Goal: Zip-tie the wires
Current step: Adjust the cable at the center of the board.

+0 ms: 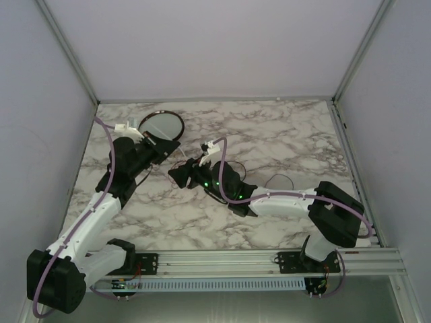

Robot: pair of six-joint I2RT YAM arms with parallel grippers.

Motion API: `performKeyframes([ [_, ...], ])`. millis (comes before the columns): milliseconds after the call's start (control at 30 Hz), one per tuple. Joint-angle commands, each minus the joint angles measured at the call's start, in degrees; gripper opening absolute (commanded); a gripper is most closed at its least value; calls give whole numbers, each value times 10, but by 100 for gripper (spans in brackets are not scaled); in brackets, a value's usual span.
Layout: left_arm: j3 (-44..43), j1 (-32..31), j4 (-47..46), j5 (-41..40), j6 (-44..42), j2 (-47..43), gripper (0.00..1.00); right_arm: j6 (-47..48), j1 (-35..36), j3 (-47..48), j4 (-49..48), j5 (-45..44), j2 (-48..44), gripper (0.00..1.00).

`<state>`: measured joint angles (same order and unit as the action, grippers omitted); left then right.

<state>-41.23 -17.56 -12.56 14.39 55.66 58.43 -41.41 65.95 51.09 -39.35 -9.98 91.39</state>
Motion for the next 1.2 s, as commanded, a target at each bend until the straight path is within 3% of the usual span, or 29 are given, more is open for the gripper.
performKeyframes([
  [0, 3, -5, -19, -7, -2, -7, 0, -11, -7, 19, -46, 11, 6, 50],
  [200, -1, -7, -7, -8, -9, -5, 0, -11, -17, 44, -46, 22, 31, 36],
  [400, -11, -8, -6, -8, -17, 7, 0, 6, -18, 45, -41, 36, 35, 0],
  [700, -79, -7, -8, -4, -47, 71, 0, 45, -5, 64, 40, 46, 45, 0],
  [1167, -146, -7, -5, 4, -62, 144, 0, 154, 13, 132, 83, 207, 92, 0],
])
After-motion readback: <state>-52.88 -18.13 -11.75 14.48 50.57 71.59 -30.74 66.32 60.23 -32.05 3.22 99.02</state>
